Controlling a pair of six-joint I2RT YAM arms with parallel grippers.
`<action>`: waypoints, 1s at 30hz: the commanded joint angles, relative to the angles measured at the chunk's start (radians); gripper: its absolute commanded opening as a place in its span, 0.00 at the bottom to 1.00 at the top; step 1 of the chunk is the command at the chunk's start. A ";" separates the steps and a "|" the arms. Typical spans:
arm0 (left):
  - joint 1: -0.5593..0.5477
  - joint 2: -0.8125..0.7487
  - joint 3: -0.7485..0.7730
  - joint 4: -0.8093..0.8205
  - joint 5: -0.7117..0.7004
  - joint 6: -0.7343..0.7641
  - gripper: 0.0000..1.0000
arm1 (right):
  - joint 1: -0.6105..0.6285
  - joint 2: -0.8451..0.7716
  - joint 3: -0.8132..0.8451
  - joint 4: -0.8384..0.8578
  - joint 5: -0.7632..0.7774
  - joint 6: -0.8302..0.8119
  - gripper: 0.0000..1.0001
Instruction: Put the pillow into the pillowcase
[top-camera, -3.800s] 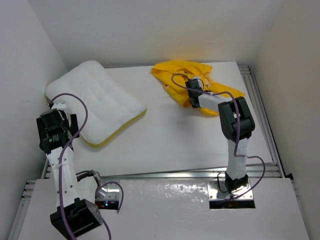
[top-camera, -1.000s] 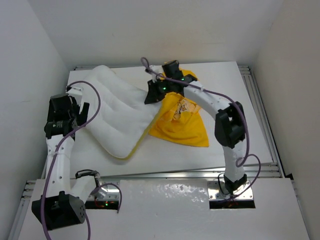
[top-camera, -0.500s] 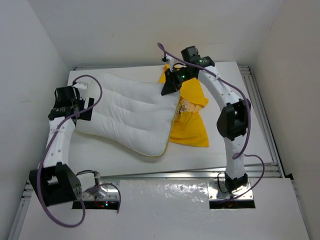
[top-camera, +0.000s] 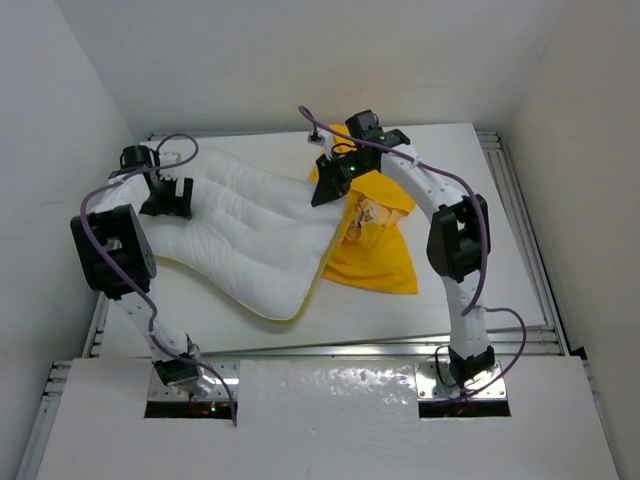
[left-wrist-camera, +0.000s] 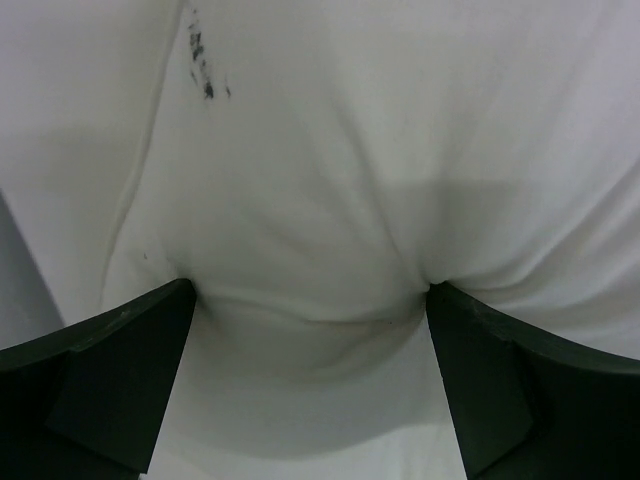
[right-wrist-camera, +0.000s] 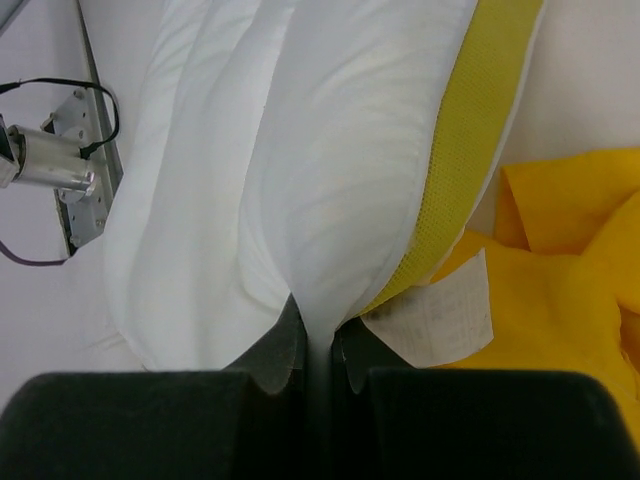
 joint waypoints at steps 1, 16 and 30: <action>0.034 0.091 0.033 -0.033 0.084 -0.039 1.00 | 0.013 -0.059 0.004 0.052 -0.058 0.009 0.00; 0.135 -0.258 -0.410 -0.108 -0.080 0.163 0.00 | 0.022 -0.070 -0.063 0.412 -0.085 0.326 0.00; 0.136 -0.596 -0.450 -0.484 -0.263 0.274 1.00 | 0.099 0.081 0.109 0.562 0.165 0.513 0.76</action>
